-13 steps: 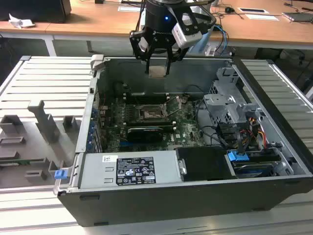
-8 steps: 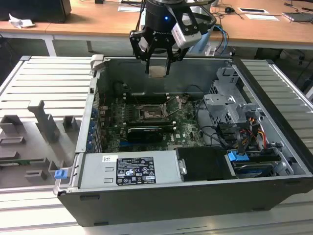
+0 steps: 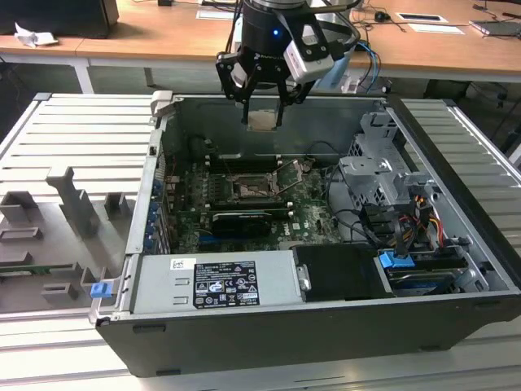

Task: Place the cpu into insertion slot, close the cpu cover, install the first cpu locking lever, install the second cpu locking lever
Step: 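Place the cpu into insertion slot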

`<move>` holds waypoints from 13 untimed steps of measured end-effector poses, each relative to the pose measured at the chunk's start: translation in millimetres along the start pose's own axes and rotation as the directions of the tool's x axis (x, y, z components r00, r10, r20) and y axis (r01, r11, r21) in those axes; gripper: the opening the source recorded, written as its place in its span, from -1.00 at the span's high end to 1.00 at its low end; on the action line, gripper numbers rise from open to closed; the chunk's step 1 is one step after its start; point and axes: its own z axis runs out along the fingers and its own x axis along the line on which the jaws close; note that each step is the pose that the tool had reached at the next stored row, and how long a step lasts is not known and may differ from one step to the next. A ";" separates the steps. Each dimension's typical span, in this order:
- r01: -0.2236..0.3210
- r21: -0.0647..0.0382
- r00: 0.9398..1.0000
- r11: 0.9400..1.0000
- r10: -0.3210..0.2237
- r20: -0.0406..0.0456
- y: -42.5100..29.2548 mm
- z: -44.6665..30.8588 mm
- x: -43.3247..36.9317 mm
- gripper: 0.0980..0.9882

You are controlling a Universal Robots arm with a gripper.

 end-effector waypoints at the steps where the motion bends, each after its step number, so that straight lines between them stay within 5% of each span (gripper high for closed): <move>1: -0.001 0.000 1.000 1.000 0.001 0.000 0.0 0.1 0.0 0.01; 13: -0.047 -0.001 0.999 0.999 0.047 0.004 0.0 0.2 0.0 0.01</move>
